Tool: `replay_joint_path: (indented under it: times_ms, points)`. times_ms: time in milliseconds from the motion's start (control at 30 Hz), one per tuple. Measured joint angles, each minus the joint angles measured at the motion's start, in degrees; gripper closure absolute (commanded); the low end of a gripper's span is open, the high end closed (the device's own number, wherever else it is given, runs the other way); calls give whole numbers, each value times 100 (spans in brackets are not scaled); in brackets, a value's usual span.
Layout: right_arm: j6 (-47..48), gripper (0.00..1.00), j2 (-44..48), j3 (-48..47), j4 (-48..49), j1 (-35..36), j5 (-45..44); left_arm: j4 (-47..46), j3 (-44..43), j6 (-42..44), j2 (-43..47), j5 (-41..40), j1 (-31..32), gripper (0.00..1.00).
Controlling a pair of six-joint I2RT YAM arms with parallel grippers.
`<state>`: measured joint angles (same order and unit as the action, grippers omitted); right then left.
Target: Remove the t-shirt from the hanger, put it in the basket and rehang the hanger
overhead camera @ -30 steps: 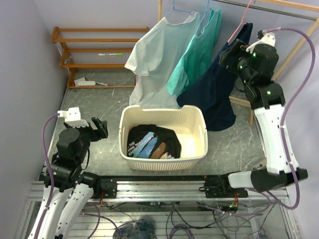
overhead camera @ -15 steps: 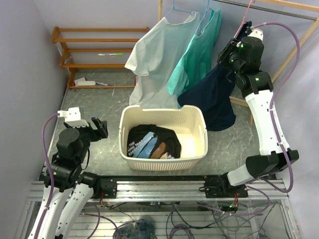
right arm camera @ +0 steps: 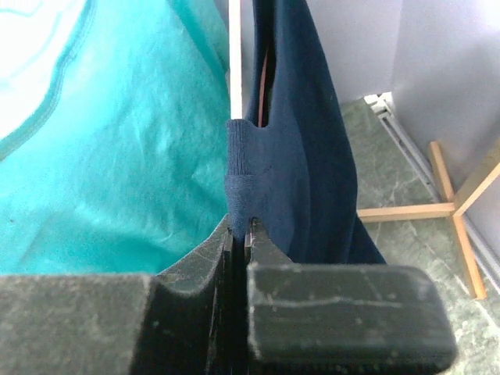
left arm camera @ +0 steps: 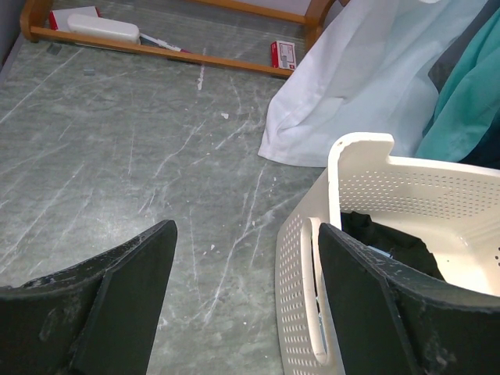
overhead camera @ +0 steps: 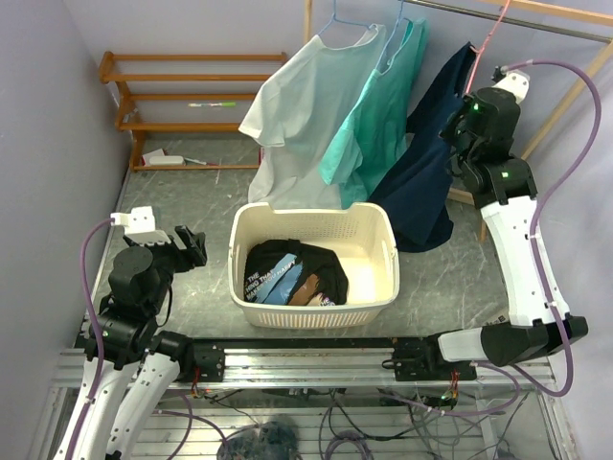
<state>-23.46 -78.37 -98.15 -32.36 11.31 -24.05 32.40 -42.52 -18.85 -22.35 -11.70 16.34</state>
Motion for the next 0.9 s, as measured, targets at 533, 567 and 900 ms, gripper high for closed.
replay_joint_path:
  times_ms: [533,567,900]
  points:
    - [785,100,-175,-955,216,-2,-352,2,0,-2,0,0,0,16]
    - [807,100,-168,-964,247,-2,-361,2,0,-2,0,0,0,16]
    - [807,100,920,28,352,0,-313,2,0,0,0,0,0,16]
